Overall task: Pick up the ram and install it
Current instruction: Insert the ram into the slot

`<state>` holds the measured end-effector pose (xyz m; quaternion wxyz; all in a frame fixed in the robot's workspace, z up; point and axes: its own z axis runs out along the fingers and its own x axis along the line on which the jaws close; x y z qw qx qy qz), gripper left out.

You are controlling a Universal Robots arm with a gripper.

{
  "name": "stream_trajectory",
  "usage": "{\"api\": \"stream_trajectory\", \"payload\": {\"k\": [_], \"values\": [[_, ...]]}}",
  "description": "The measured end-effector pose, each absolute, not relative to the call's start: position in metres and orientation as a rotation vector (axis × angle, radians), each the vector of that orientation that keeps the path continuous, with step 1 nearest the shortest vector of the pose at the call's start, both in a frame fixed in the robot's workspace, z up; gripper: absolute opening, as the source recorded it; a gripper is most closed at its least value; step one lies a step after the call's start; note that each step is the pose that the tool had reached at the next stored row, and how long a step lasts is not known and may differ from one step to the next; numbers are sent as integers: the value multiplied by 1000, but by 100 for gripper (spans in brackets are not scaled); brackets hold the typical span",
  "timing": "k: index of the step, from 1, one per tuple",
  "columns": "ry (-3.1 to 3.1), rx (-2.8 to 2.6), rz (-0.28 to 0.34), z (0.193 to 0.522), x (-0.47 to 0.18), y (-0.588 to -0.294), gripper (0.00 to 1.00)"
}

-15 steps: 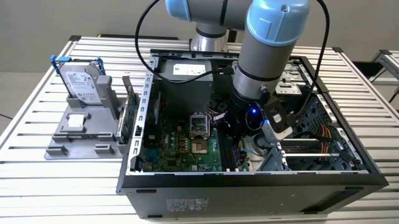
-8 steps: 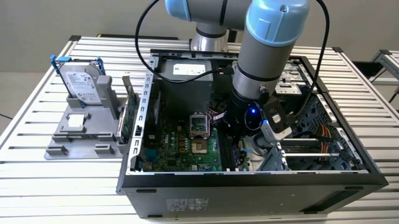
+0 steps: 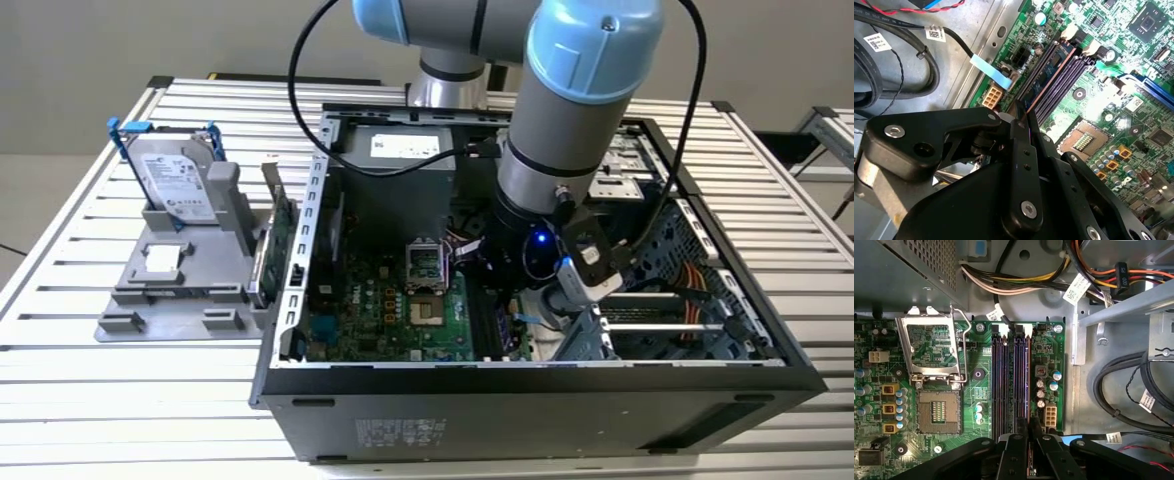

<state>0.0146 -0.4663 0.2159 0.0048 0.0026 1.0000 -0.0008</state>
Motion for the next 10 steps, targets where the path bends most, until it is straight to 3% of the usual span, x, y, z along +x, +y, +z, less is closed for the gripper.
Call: {"api": "stream_trajectory", "payload": {"k": [10], "values": [[3141,8,-2,217,16,-470,0]]}}
